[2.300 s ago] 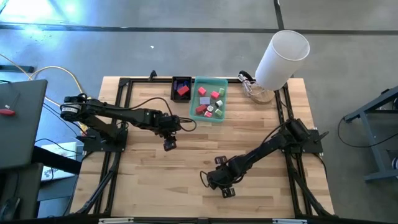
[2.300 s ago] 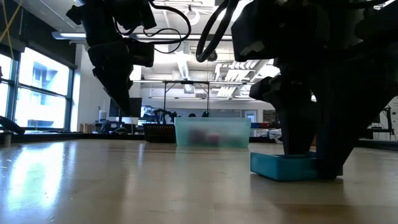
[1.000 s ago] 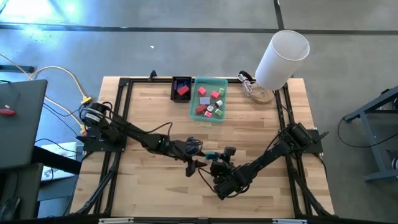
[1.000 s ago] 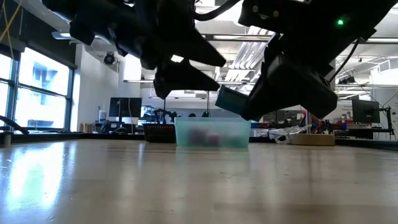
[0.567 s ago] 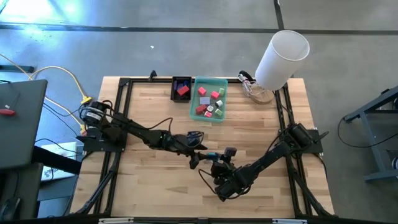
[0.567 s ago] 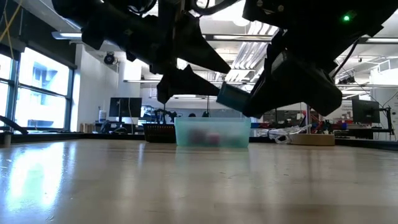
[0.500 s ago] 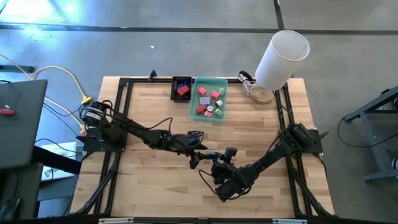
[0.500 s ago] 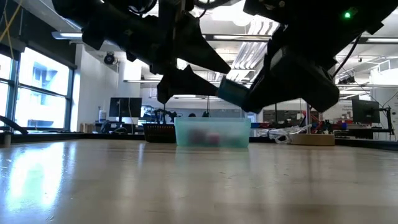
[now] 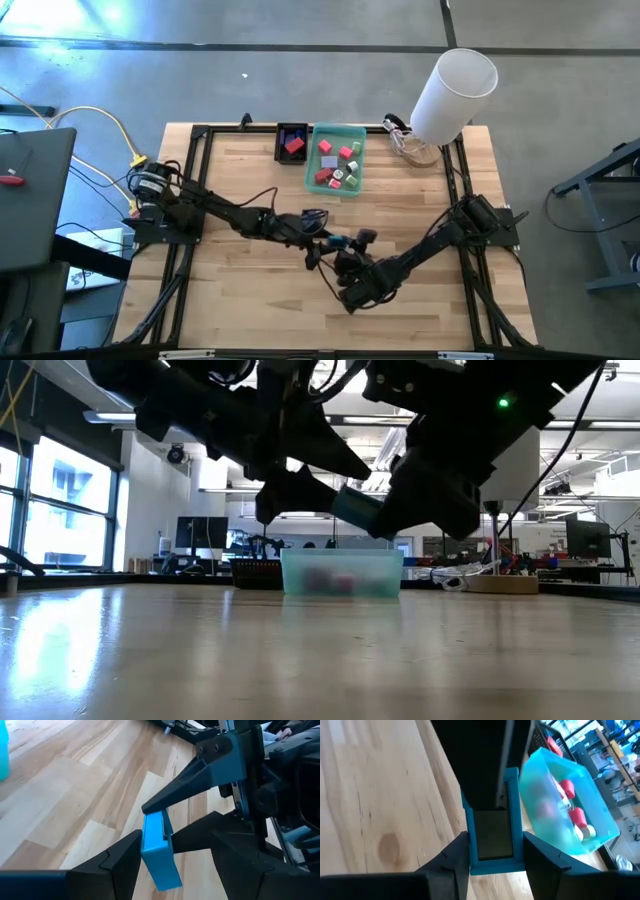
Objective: Pick & Place Office items
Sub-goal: Put the light blue digital clock into the black bin
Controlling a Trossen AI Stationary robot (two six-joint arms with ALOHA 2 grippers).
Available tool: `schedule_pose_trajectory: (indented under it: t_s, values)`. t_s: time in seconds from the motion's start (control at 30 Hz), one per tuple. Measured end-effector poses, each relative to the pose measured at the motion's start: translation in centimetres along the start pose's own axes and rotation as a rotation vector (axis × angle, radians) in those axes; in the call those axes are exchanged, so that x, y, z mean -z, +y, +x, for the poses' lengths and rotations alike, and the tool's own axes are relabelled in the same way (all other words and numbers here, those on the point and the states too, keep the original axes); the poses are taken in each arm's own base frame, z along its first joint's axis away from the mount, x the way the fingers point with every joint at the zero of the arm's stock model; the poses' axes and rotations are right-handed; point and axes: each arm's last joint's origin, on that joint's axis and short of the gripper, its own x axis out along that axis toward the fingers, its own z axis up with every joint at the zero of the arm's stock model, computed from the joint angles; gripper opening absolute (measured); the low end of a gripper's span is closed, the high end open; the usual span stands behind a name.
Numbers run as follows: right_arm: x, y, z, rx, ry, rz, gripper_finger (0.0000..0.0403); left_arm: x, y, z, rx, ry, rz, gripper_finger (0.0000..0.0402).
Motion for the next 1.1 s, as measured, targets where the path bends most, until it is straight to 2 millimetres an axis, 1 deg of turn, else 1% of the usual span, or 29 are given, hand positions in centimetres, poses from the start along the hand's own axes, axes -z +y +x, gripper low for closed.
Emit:
schedule_pose_trajectory:
  t_s: [0.3, 0.43, 0.53, 0.7, 0.93, 1.03, 1.1]
  values:
    - [-0.2, -0.1, 0.0, 0.039, -0.034, 0.005, 0.0137, -0.4, 0.7, 0.1, -0.019, -0.006, 0.003, 0.0225]
    - [-0.2, -0.1, 0.0, 0.046, -0.039, 0.004, 0.0137, 0.0, 0.9, 0.4, -0.034, 0.012, 0.026, 0.0224]
    - [-0.2, -0.1, 0.0, 0.044, -0.039, -0.005, 0.0136, 0.4, 1.2, 0.7, -0.069, 0.012, 0.031, 0.0216]
    - [-0.3, 0.0, 0.1, 0.034, -0.038, -0.014, 0.0136, 0.6, 1.6, 1.0, -0.089, 0.009, 0.030, 0.0179]
    - [-0.3, 0.1, 0.1, 0.026, -0.036, -0.031, 0.0138, 0.6, 1.5, 1.0, -0.079, 0.002, 0.037, 0.0096]
    - [-0.3, 0.1, 0.1, 0.031, -0.042, -0.044, 0.0171, 0.6, 1.6, 1.0, -0.081, 0.011, 0.034, 0.0055]
    - [-0.5, 0.2, 0.0, 0.025, -0.048, -0.032, 0.0197, 0.7, 1.7, 1.0, -0.088, 0.019, 0.043, 0.0049]
